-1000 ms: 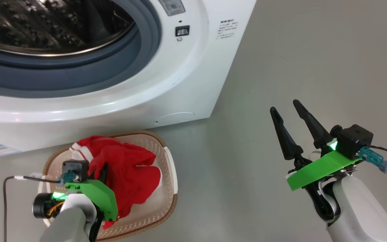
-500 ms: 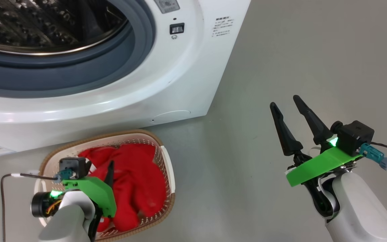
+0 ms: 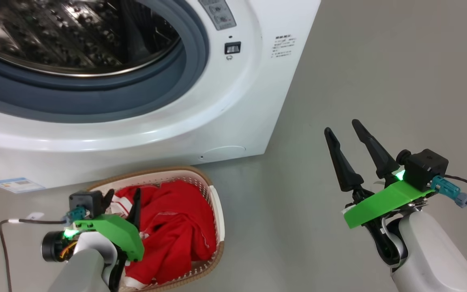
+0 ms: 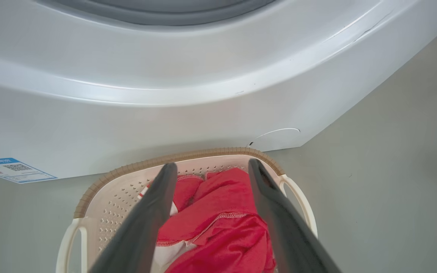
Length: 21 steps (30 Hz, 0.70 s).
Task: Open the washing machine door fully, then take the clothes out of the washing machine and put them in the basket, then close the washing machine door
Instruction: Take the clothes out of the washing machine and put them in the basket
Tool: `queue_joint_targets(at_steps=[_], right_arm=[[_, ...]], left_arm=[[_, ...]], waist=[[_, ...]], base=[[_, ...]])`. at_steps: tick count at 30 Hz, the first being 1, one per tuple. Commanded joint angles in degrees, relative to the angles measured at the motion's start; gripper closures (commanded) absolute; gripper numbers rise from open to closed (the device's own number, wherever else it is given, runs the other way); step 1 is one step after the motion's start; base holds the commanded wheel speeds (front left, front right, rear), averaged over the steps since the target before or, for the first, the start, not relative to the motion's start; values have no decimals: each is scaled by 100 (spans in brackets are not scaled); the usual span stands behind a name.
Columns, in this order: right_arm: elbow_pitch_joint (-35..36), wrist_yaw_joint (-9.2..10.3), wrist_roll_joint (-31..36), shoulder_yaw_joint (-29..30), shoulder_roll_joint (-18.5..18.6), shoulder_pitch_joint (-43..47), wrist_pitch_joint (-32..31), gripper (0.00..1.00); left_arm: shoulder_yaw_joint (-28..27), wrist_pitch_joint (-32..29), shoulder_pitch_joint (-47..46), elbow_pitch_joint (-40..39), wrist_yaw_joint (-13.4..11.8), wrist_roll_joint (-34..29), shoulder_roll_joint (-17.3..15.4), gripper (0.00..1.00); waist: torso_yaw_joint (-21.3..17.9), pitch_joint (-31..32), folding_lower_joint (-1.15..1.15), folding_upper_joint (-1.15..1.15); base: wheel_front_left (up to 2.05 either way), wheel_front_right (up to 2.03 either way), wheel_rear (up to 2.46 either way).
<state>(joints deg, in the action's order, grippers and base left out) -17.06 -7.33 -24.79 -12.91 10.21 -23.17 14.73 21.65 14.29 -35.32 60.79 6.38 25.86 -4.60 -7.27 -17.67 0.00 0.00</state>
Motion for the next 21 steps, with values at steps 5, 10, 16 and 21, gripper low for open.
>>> queue_joint_targets(at_steps=[5, 10, 16, 21], right_arm=[[93, -16, -40, -119, -37, 199, 27, 0], [66, -16, -56, -133, -38, 269, 27, 0], [31, -16, -67, -143, -41, 382, 27, 0], [1, -16, -81, -151, -34, 473, 27, 0]], left_arm=[[-321, 71, 263, -512, -60, -189, -262, 0], [-545, 71, 532, -1065, -165, -318, -331, 0], [-787, 71, 927, -1753, -213, -433, -293, 0], [-909, 71, 1232, -2219, -273, -547, -286, 0]], waist=[[151, 220, 0, 0], [230, 378, 0, 0], [335, 590, 0, 0], [419, 781, 0, 0]], base=[[0, 0, 0], [0, 0, 0], [0, 0, 0], [0, 0, 0]])
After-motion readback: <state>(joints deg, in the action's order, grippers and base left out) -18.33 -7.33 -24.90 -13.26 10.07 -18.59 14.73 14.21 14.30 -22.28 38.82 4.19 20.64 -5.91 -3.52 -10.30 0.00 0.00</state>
